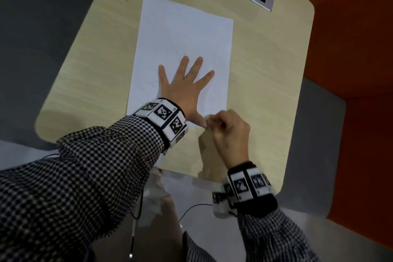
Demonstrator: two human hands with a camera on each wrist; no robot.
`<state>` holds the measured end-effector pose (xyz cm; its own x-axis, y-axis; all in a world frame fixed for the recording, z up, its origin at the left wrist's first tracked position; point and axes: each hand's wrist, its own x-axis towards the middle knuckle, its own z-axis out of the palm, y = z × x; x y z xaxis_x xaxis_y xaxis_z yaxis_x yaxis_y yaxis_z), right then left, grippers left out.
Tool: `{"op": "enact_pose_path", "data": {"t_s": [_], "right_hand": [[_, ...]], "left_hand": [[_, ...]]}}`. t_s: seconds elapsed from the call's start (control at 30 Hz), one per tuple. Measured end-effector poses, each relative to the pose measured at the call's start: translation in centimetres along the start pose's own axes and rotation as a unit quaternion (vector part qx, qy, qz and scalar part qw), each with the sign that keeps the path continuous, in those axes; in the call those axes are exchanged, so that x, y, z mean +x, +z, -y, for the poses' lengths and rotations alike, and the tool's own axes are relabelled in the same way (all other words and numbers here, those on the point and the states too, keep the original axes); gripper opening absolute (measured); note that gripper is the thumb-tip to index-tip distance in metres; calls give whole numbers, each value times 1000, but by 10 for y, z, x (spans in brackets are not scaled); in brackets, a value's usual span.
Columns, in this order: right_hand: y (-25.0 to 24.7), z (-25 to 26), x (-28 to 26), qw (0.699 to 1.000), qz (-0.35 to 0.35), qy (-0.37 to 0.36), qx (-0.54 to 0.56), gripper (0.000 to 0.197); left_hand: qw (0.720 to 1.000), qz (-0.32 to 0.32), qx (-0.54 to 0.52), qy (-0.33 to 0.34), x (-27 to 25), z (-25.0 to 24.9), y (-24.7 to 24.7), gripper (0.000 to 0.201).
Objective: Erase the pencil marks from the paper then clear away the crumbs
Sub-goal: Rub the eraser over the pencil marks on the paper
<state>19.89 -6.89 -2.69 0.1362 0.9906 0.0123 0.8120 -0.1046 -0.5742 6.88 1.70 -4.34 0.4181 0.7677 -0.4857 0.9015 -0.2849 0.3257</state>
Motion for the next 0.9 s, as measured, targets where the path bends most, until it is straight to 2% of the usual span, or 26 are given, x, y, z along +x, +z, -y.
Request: {"op": "enact_pose_path", "data": {"t_s": [0.07, 0.2, 0.37, 0.57, 0.73, 0.9], "right_hand": [[-1, 0, 10, 1000, 9, 10, 11, 9], [6, -4, 62, 1000, -5, 26, -7, 8], [-1, -1, 9, 1000, 4, 7, -17, 20], [5, -2, 57, 1000, 10, 17, -1, 10], [-3, -4, 6, 1000, 1, 14, -6, 16], [3, -4, 61, 999, 15, 31, -29, 9]], "left_hand": [[1000, 1, 4, 2, 0, 0, -1, 132], [1000, -6, 1, 5, -1, 1, -1, 131], [1000, -2, 4, 8, -1, 1, 0, 132], [1000, -4, 4, 7, -1, -1, -1, 130], [1000, 1, 9, -1, -1, -2, -1, 132], [1000, -3, 8, -1, 0, -2, 0, 132]]}}
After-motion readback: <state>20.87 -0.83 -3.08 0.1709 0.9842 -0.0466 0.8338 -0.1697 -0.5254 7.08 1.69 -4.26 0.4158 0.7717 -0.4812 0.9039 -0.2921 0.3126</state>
